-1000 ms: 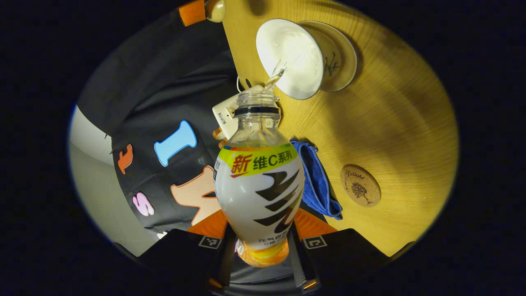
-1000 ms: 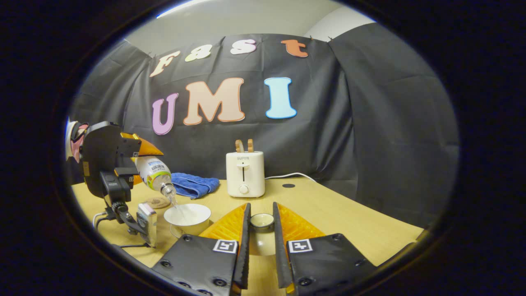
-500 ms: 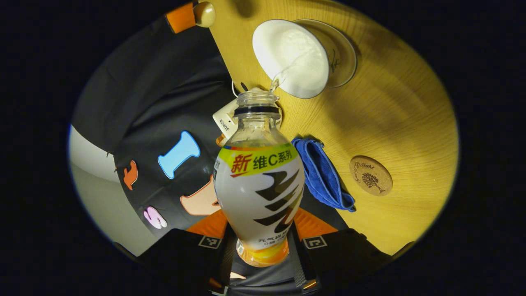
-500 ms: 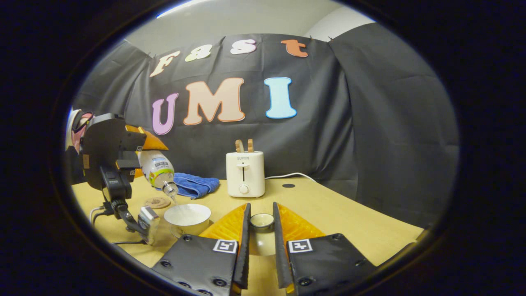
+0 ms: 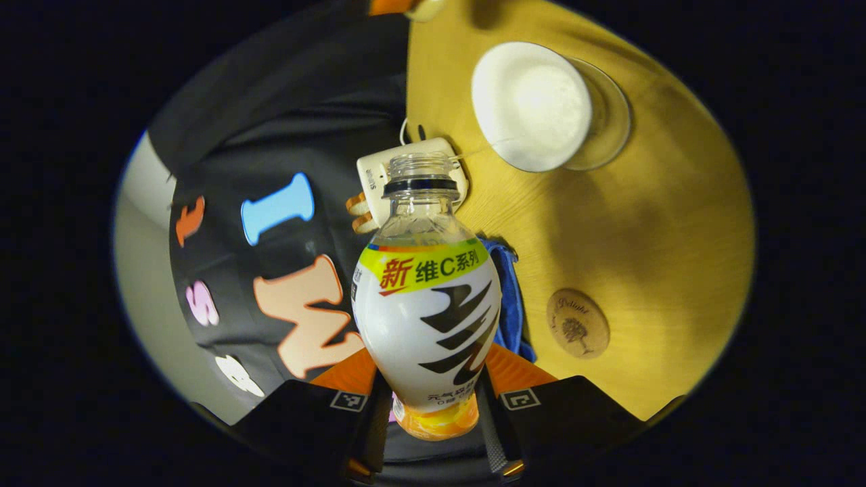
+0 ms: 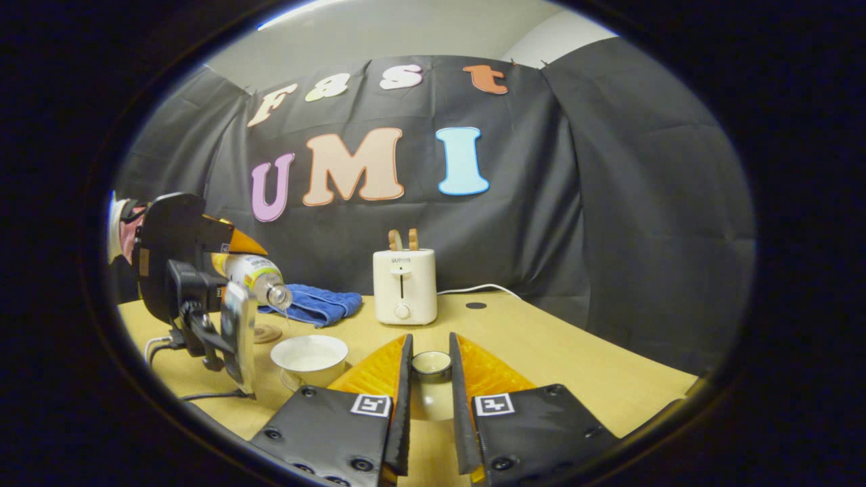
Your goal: Open the teacup lid with one hand, grasp the water bottle and pour water into the teacup with the other hand; after pouring, place the water bottle on the coaster and then close the teacup lid.
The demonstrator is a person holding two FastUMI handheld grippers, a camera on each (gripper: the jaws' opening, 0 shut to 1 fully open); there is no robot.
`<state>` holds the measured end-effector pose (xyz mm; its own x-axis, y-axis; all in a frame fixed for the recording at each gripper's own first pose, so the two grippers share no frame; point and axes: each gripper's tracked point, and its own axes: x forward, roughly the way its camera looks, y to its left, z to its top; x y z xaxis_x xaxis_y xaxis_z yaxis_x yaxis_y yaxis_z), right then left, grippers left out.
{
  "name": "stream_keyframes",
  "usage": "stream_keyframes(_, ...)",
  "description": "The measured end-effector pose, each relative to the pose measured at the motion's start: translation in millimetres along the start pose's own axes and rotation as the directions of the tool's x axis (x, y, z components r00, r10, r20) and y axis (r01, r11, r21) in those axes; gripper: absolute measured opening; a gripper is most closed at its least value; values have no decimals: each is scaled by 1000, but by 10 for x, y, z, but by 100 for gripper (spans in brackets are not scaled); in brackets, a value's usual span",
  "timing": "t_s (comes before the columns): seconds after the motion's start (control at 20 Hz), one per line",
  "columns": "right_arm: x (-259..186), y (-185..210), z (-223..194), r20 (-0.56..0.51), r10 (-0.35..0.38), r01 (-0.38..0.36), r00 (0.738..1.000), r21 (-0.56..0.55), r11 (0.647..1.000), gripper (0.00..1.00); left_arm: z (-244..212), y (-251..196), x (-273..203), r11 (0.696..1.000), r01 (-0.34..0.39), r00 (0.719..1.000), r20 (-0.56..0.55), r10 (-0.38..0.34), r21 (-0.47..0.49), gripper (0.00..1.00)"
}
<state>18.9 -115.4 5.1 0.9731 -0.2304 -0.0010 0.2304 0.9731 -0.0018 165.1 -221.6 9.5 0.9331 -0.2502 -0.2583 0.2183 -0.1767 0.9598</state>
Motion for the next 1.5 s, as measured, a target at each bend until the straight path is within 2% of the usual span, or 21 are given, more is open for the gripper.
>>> stream_keyframes(0.05, -2, 1, 3, 0, 0, 0, 1000, 0, 1000, 31, -17, -47, -14, 993, 20, 1000, 10, -19, -115, 56)
stream_keyframes(0.1, -3, 0, 4, 0, 0, 0, 1000, 0, 1000, 31, -32, -64, -39, 974, 34, 999, 24, -29, -224, 58)
stream_keyframes(0.15, -1, -3, 5, 0, 0, 0, 1000, 0, 1000, 31, -43, -65, -45, 941, 43, 999, 38, -32, -337, 55)
stream_keyframes(0.25, -5, 0, 10, 1, 0, 0, 1000, 0, 1000, 31, -73, -58, -68, 848, 53, 997, 68, -20, -527, 56)
stream_keyframes(0.35, -6, -3, 8, 2, 0, 0, 1000, 0, 1000, 31, -126, -58, -81, 731, 67, 996, 93, -4, -679, 55)
stream_keyframes(0.5, -4, -2, 9, 2, 0, 0, 1000, 0, 1000, 31, -258, -9, -92, 525, 70, 993, 107, 41, -848, 55)
stream_keyframes(0.55, -6, -4, 12, 1, -2, 2, 1000, 0, 1000, 31, -293, 7, -73, 441, 83, 991, 121, 60, -894, 55)
stream_keyframes(0.65, -19, -5, 4, 2, -2, 2, 1000, 0, 1000, 31, -340, -40, -34, 248, 120, 987, 143, 77, -961, 52)
stream_keyframes(0.7, -17, -6, 9, 2, -3, 3, 1000, 0, 1000, 31, -413, -54, -2, 159, 123, 985, 140, 97, -980, 55)
stream_keyframes(0.8, -4, -11, 11, 2, -4, 4, 1000, 0, 1000, 31, -518, -53, 75, -2, 143, 981, 142, 131, -990, 55)
stream_keyframes(0.85, -6, -10, 12, 2, -4, 4, 1000, -1, 1000, 31, -556, -46, 119, -69, 156, 979, 145, 142, -985, 55)
stream_keyframes(0.9, -6, -10, 10, 1, -5, 5, 1000, 0, 1000, 31, -580, -35, 169, -123, 166, 977, 146, 153, -979, 55)
stream_keyframes(0.95, -3, -10, 10, 1, -5, 5, 1000, -1, 1000, 31, -602, -28, 216, -157, 170, 976, 144, 162, -973, 55)
stream_keyframes(1.05, -8, -8, 10, 1, -5, 5, 1000, -1, 1000, 31, -603, -33, 308, -180, 175, 975, 144, 172, -968, 55)
stream_keyframes(1.4, -6, -8, 5, 0, -4, 4, 1000, -1, 1000, 31, -435, -303, 512, -167, 179, 982, 166, 92, -970, 55)
stream_keyframes(1.5, -9, -8, 9, 0, -5, 5, 1000, -1, 1000, 31, -453, -289, 511, -162, 171, 983, 158, 94, -972, 57)
